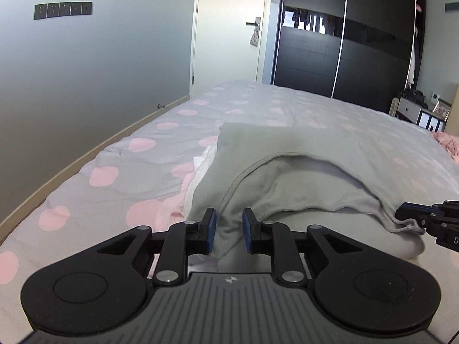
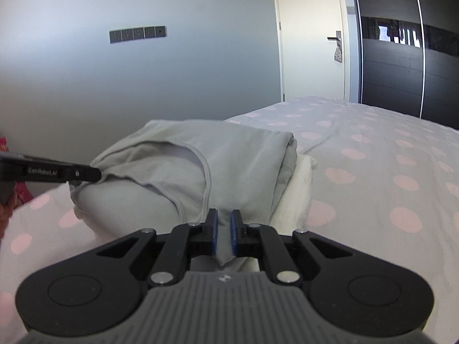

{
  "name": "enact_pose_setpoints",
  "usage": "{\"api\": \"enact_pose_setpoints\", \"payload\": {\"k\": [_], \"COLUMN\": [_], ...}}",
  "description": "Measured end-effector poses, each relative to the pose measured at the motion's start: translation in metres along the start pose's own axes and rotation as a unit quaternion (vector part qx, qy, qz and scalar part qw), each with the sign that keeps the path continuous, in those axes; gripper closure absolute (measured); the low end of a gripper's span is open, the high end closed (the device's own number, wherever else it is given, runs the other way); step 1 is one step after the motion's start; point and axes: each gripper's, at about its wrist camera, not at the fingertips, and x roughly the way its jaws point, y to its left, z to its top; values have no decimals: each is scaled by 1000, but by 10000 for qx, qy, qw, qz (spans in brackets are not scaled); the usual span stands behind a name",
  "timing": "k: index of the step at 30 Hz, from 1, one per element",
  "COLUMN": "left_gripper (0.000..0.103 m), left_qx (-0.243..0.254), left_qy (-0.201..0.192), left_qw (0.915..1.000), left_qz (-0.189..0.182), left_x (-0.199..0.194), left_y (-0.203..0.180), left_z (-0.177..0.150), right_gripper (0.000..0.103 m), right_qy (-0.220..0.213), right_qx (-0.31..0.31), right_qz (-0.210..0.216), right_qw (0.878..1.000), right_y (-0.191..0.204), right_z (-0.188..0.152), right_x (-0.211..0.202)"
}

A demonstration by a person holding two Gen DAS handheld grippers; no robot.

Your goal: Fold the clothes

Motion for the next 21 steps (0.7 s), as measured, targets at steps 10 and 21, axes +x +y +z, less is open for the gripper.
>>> {"api": "enact_pose_setpoints", "payload": {"k": [10, 21], "left_gripper": [46, 28], "left_qx": [673, 1715], "left_qy": [-171, -936], "left_qw": [9957, 9750], "left_qz": [-620, -1058], "left_x": [-106, -228], "left_y": [-93, -223], "left_z": [11, 35], "right_gripper": [63, 43], "right_qy": [143, 186], "right_qx": [-286, -496], "right_qz": [-111, -542], "right_qw": [9994, 9971], "right_y": [7, -9], "right_z": [5, -22], "right_x": [-108, -275]}}
